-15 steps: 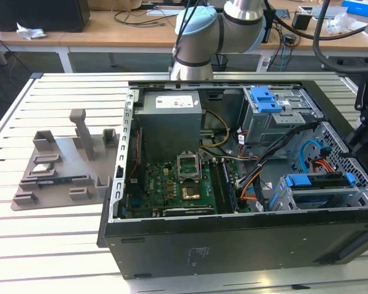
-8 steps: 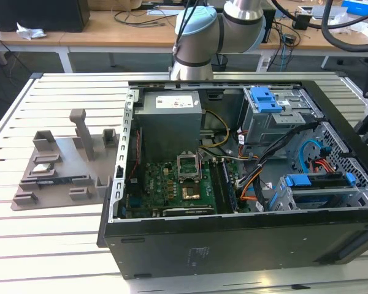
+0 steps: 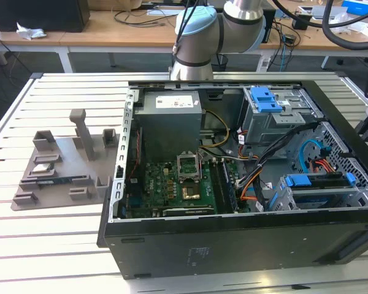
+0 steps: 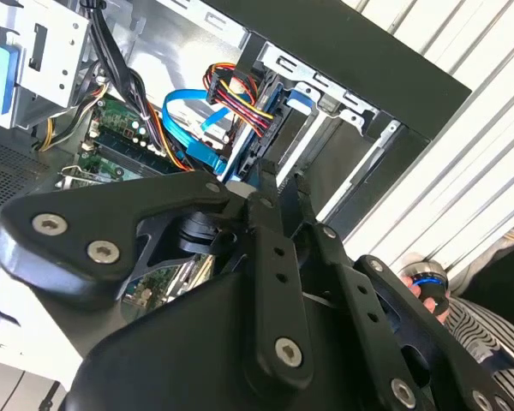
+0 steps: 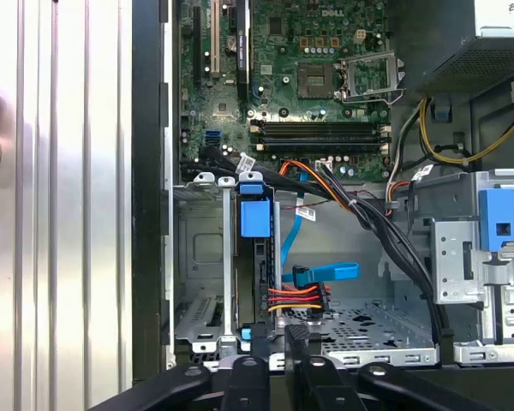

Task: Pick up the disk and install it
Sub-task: 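Insert the first disk wire, then insert the second disk wire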

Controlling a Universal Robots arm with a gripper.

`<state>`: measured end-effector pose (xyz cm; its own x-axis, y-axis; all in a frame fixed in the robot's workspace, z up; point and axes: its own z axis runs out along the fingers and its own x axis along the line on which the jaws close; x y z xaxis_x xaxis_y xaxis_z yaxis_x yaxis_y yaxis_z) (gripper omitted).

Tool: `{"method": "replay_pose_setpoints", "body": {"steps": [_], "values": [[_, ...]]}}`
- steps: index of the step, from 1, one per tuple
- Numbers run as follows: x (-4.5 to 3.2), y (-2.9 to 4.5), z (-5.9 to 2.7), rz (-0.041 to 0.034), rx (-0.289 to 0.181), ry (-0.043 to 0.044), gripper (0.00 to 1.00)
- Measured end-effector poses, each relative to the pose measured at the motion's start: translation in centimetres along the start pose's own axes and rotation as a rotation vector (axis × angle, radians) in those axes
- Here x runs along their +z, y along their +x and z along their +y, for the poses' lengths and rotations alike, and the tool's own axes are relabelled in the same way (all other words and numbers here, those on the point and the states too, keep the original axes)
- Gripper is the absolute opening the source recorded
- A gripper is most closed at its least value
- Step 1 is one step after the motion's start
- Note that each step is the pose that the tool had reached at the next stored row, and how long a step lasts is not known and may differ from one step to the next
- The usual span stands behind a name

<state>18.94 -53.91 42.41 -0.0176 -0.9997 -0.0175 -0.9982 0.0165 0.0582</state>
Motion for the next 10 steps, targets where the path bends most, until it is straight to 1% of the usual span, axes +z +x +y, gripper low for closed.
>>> {"method": "replay_pose_setpoints", "body": {"steps": [2, 9, 10], "values": [[0.00, 0.00, 0.00, 0.0000, 0.000, 0.0001, 0.11], [-0.04, 0.00, 0.01, 0.0001, 0.000, 0.0001, 0.11], [0.02, -0.11, 0.23, 0.0000, 0.000, 0.0000, 0.11]]}}
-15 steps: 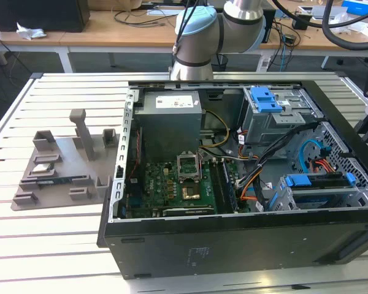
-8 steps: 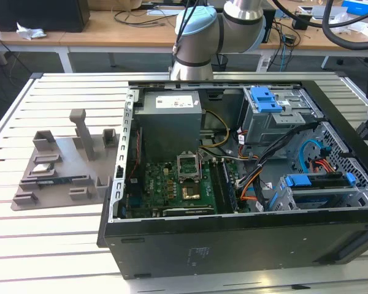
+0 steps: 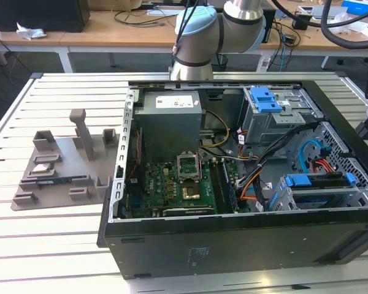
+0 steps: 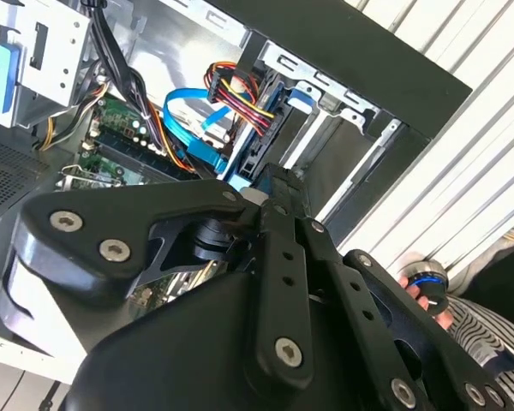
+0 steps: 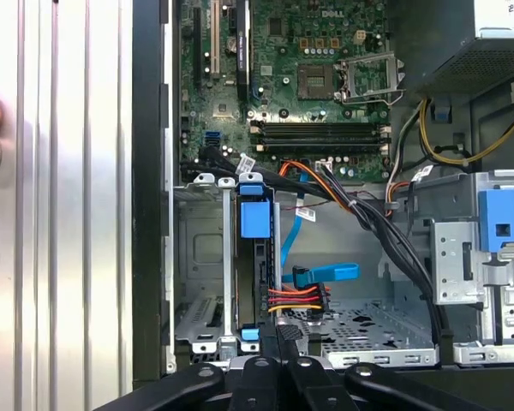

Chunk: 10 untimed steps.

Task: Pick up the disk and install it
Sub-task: 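Insert the second disk wire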

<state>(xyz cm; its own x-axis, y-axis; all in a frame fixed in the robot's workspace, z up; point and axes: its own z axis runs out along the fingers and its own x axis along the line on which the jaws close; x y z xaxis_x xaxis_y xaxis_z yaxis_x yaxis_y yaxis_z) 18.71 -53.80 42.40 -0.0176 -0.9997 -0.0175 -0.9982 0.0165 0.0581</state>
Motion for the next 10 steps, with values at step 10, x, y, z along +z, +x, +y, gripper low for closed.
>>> {"method": "replay_pose_setpoints", "body": {"steps": [10], "values": [[2.54, -1.60, 1.65, -0.0001, 0.000, 0.0000, 0.11]]}}
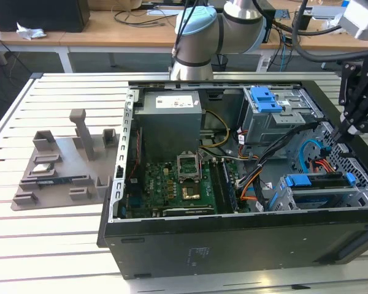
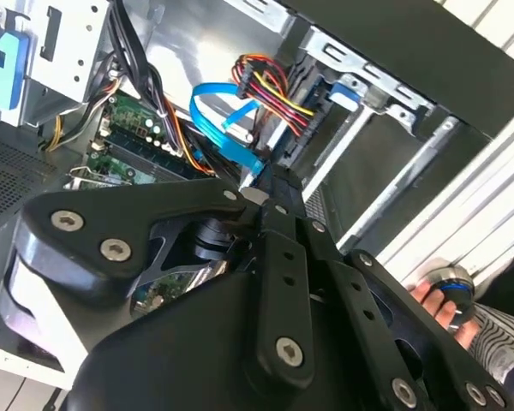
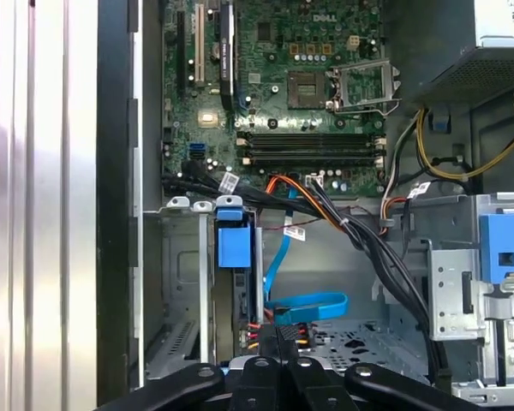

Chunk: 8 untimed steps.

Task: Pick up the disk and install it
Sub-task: 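Insert the second disk wire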

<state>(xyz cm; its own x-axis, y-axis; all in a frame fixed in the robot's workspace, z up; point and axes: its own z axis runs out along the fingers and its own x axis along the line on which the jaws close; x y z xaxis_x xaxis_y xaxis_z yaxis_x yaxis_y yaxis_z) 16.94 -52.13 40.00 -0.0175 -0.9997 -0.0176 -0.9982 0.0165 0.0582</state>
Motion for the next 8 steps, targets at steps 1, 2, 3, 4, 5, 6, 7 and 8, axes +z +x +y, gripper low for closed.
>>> {"method": "replay_pose_setpoints", "body": {"steps": [1, 2, 3, 4, 5, 6, 7, 8], "values": [[0.23, -0.16, 0.00, 0.0001, 0.000, 0.0001, 0.11], [0.50, -0.33, 0.01, 0.0000, 0.000, 0.0000, 0.11], [0.80, -0.40, -0.01, -0.0001, 0.000, 0.0000, 0.11], [0.80, -0.40, -0.01, 0.0001, 0.000, 0.0001, 0.11], [0.81, -0.40, -0.01, 0.0003, 0.000, 0.0001, 0.11], [0.83, -0.41, -0.01, 0.0002, 0.000, 0.0001, 0.11], [0.84, -0.41, -0.01, 0.0002, 0.000, 0.0001, 0.11], [0.87, -0.40, -0.01, 0.0001, 0.000, 0.0000, 0.11]]}}
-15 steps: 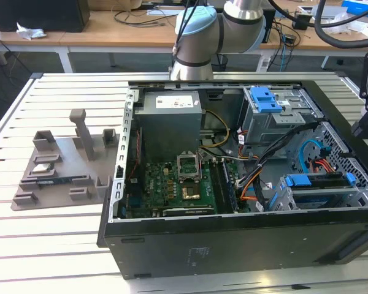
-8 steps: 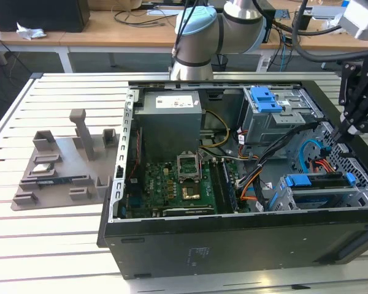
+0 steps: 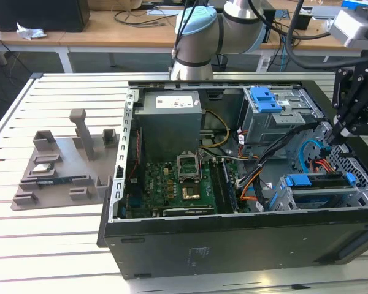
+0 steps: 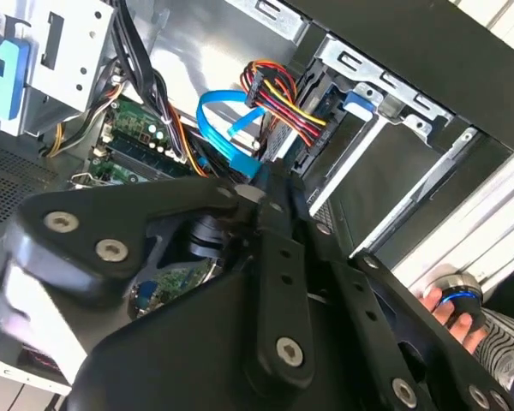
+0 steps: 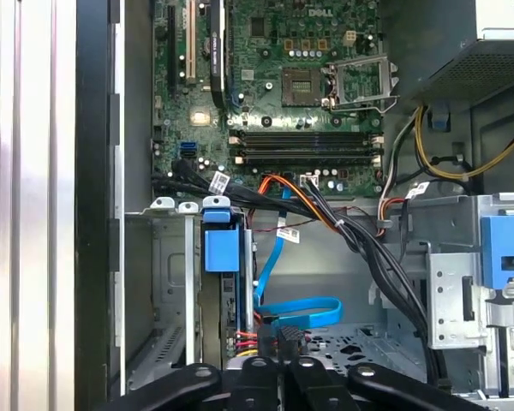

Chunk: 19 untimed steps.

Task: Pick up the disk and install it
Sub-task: 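Insert the second disk wire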

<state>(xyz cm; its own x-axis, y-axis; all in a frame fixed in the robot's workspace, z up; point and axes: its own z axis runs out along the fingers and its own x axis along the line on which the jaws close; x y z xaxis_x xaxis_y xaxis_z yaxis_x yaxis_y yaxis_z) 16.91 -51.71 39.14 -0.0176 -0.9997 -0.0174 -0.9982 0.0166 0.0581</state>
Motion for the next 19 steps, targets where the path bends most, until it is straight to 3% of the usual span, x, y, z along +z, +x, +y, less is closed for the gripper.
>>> {"method": "replay_pose_setpoints", "body": {"steps": [2, 4, 11, 15, 16, 18, 19], "values": [[0.04, 0.00, 0.00, 0.0000, 0.000, 0.0000, 0.30], [0.17, 0.03, 0.01, -0.0003, 0.000, 0.0000, 0.30], [2.05, 0.43, 0.17, -0.0007, -0.002, 0.0000, 0.30], [2.15, 0.43, 0.19, -0.0007, -0.002, 0.0000, 0.30], [2.15, 0.43, 0.19, -0.0007, -0.002, -0.0001, 0.22], [2.16, 0.43, 0.19, -0.0007, -0.002, -0.0001, 0.22], [2.16, 0.43, 0.18, -0.0007, -0.002, -0.0001, 0.16]]}}
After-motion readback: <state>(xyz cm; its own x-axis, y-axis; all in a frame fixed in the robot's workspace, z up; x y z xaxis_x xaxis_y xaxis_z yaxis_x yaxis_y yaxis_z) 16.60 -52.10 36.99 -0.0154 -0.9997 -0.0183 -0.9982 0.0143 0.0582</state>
